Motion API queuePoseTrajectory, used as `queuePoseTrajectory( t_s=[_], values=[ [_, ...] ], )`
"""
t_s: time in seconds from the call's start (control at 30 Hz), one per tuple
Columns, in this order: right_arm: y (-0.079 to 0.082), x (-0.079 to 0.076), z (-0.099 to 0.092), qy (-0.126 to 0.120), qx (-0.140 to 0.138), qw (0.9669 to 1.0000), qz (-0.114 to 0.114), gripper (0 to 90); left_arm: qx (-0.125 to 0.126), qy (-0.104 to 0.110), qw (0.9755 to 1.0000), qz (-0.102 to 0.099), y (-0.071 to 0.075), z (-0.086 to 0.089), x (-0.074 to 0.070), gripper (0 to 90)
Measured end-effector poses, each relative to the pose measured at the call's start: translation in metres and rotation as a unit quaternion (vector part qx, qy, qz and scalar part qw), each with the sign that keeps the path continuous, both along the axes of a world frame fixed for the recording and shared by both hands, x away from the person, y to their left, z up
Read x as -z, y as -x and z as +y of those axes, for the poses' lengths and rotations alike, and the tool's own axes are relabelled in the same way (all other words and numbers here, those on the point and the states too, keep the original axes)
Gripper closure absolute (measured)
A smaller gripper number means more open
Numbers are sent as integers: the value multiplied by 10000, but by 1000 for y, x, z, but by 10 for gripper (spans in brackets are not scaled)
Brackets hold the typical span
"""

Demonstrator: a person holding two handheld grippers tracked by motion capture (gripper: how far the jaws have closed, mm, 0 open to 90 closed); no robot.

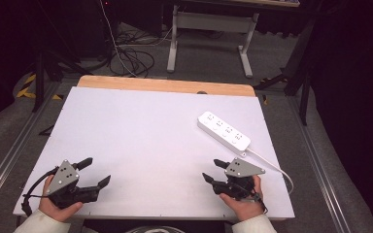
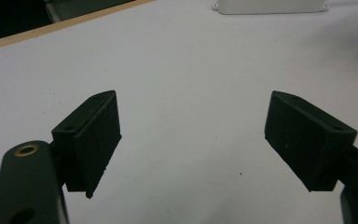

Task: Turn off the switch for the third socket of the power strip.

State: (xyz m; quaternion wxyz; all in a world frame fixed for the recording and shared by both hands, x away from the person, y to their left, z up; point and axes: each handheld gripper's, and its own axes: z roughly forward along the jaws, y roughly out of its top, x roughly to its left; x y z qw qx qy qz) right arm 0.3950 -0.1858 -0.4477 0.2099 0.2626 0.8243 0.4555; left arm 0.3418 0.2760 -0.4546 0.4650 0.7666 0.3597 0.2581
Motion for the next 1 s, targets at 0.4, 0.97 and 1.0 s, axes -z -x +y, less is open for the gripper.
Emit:
queuePoseTrajectory(
  t_s=[0.4, 0.97, 1.0],
  values=[
    [-12, -20, -1, 79, -142, 9996, 241, 506, -31, 20, 10000, 19, 0, 0, 0, 187],
    [-32, -50, 2, 196, -154, 9993, 289, 576, -48, 34, 10000, 50, 0, 0, 0, 189],
    [-34, -51, 2, 217, -137, 9993, 272, 577, -44, 32, 10000, 57, 0, 0, 0, 189]
  ],
)
